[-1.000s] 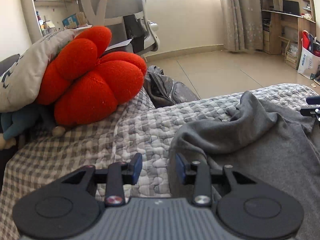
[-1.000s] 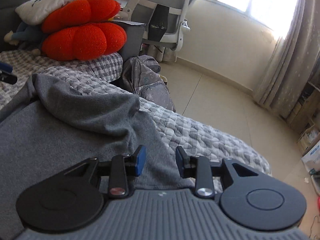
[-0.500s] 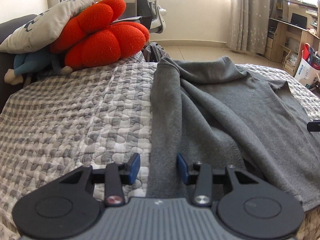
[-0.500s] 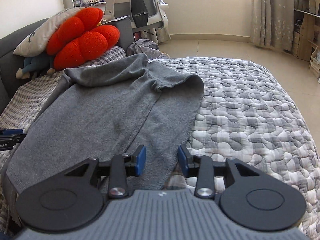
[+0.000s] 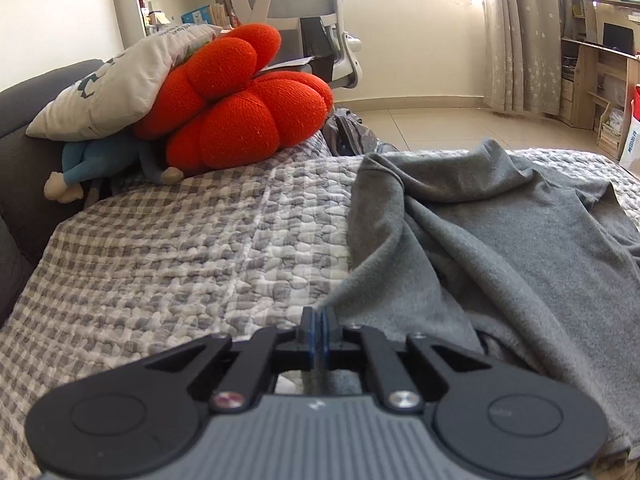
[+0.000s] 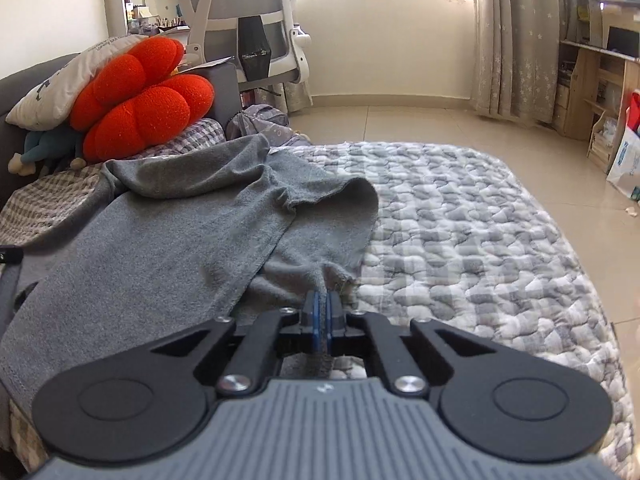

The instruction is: Fold clothes

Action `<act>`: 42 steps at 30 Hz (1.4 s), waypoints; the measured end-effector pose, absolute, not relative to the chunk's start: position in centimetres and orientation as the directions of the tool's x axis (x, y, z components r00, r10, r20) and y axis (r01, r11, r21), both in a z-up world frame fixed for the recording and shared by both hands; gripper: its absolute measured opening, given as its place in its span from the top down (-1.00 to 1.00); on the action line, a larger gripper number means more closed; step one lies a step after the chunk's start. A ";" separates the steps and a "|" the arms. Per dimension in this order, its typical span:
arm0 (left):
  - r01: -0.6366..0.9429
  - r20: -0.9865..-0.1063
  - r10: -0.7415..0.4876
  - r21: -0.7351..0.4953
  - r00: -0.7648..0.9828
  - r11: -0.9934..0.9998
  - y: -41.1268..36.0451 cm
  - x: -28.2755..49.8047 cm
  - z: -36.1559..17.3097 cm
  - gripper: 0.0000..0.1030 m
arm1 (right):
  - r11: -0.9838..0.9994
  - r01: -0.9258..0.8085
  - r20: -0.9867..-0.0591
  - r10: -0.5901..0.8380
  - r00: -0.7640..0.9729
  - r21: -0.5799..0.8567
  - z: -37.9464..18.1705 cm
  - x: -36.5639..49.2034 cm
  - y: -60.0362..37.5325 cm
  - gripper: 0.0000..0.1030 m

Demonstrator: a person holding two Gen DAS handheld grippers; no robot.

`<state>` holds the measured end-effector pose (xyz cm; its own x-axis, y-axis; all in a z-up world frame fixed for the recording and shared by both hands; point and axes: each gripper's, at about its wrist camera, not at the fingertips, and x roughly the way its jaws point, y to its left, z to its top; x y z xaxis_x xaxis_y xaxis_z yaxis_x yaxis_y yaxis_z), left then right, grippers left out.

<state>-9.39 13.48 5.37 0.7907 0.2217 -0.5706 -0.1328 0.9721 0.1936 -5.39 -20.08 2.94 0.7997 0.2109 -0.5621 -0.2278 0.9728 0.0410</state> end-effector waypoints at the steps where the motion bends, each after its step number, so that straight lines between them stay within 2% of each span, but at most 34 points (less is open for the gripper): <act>1: -0.148 -0.555 0.245 0.213 0.795 0.966 14.2 -9.1 6.1 0.94 | 0.977 -0.214 -0.535 0.167 0.828 -0.025 3.6 -5.2 -20.0 0.94; 7: -0.302 -0.407 0.474 0.417 0.781 0.857 19.0 -4.9 10.9 0.93 | 0.913 -0.089 -0.360 -0.067 0.930 -0.398 7.6 -1.8 -20.8 0.94; 10: -0.349 -0.410 0.515 0.415 0.752 0.840 21.9 -1.3 12.7 0.93 | 0.888 -0.021 -0.295 -0.130 0.947 -0.459 9.7 1.2 -22.3 0.94; 13: -0.369 -0.378 0.567 0.481 0.732 0.795 22.7 1.7 12.0 0.93 | 0.863 0.035 -0.251 -0.185 0.950 -0.503 10.0 3.8 -22.8 0.94; 16: -0.370 -0.405 0.575 0.480 0.711 0.795 23.0 3.4 10.6 0.84 | 0.869 0.011 -0.313 -0.190 0.931 -0.495 8.1 6.0 -22.8 0.93; 17: -0.370 -0.429 0.558 0.447 0.710 0.814 23.1 3.1 10.3 0.72 | 0.877 0.002 -0.346 -0.192 0.919 -0.480 7.3 6.2 -22.6 0.93; 19: -0.369 -0.474 0.521 0.379 0.710 0.848 23.3 2.5 9.8 0.72 | 0.895 -0.013 -0.410 -0.191 0.892 -0.445 5.6 6.5 -22.4 0.90; 20: -0.354 -0.487 0.489 0.346 0.724 0.869 22.9 1.7 9.6 0.72 | 0.924 -0.022 -0.437 -0.159 0.885 -0.381 5.4 5.8 -22.6 0.80; 21: -0.307 -0.504 0.424 0.301 0.752 0.903 21.9 -0.1 9.2 0.72 | 0.948 -0.032 -0.461 -0.124 0.879 -0.316 5.2 5.0 -22.8 0.74; 24: -0.139 -0.563 0.203 0.153 0.801 0.978 19.0 -5.8 8.4 0.68 | 0.980 -0.133 -0.521 0.038 0.852 -0.146 5.1 1.3 -22.4 0.73; 26: -0.034 -0.585 0.061 0.057 0.809 0.998 16.9 -9.5 7.5 0.32 | 0.970 -0.244 -0.557 0.200 0.806 -0.004 4.9 -1.3 -21.7 0.65; 28: 0.055 -0.592 -0.040 0.007 0.805 0.998 14.7 -11.9 6.3 0.19 | 0.939 -0.325 -0.568 0.329 0.754 0.112 4.5 -3.4 -21.1 0.31; 29: 0.071 -0.595 -0.060 -0.006 0.801 0.997 14.0 -12.5 5.6 0.19 | 0.918 -0.359 -0.568 0.387 0.726 0.166 4.2 -4.6 -20.6 0.15; 37: 0.159 -0.586 -0.189 -0.103 0.788 0.982 11.4 -13.3 2.9 0.19 | 0.836 -0.449 -0.577 0.545 0.608 0.316 2.8 -10.2 -19.2 0.15; 39: 0.170 -0.606 -0.210 -0.124 0.767 0.978 11.1 -12.7 2.5 0.20 | 0.812 -0.476 -0.578 0.578 0.575 0.339 2.4 -11.0 -19.1 0.15; 40: 0.167 -0.619 -0.212 -0.130 0.757 0.977 10.8 -12.5 2.3 0.22 | 0.801 -0.492 -0.579 0.592 0.561 0.343 2.3 -11.4 -18.9 0.15; 42: 0.163 -0.634 -0.211 -0.133 0.744 0.978 10.2 -12.2 1.8 0.41 | 0.785 -0.510 -0.580 0.610 0.539 0.351 2.2 -11.7 -18.6 0.11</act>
<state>-12.23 10.23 1.79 0.7437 -0.2109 -0.6344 0.1633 0.9775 -0.1335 -11.67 -18.64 2.21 0.5393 0.6101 -0.5805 -0.5102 0.7851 0.3511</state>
